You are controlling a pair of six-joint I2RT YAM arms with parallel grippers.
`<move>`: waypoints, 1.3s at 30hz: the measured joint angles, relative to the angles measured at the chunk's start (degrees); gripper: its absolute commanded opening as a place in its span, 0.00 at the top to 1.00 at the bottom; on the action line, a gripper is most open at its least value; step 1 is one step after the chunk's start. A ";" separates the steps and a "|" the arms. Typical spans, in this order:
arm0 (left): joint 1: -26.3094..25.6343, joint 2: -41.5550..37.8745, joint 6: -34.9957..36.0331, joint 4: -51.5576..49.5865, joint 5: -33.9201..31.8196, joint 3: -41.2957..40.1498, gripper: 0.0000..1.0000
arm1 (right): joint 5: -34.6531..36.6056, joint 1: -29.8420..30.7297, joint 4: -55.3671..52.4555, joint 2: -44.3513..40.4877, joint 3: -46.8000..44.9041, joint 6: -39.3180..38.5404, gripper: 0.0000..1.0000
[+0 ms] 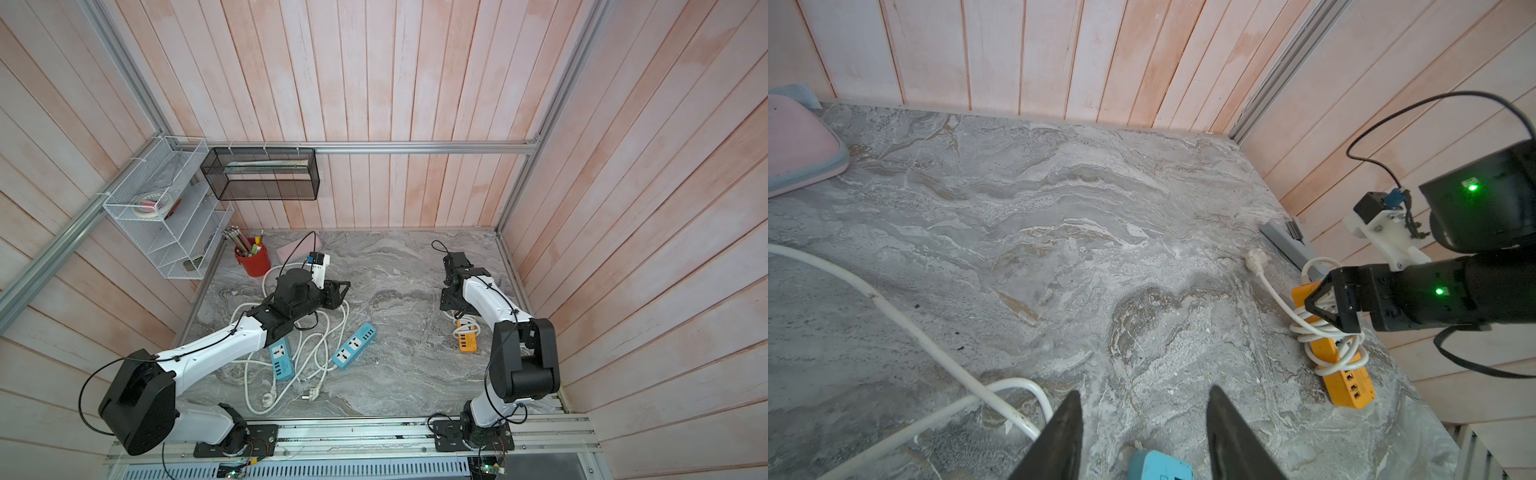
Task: Wrap the cord around the power strip
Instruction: Place the power strip at the center of the board, then pick up the power strip from the center of the board.
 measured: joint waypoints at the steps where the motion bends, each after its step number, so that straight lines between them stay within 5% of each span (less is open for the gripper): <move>1: 0.02 -0.02 0.00 -0.15 0.00 0.00 0.51 | 0.15 0.39 -0.24 0.00 0.09 0.02 0.05; 27: 0.02 0.00 3.04 -8.24 4.33 -0.44 0.51 | 5.70 12.00 -3.80 -1.44 8.33 2.62 0.08; 35: 7.52 -4.17 3.15 -14.62 2.58 -0.90 0.51 | -8.79 35.17 11.72 -7.17 -4.74 -19.58 0.05; 39: 14.69 -7.39 1.97 -16.35 2.10 -1.70 0.51 | -18.05 38.27 19.80 -8.07 -9.77 -33.18 0.03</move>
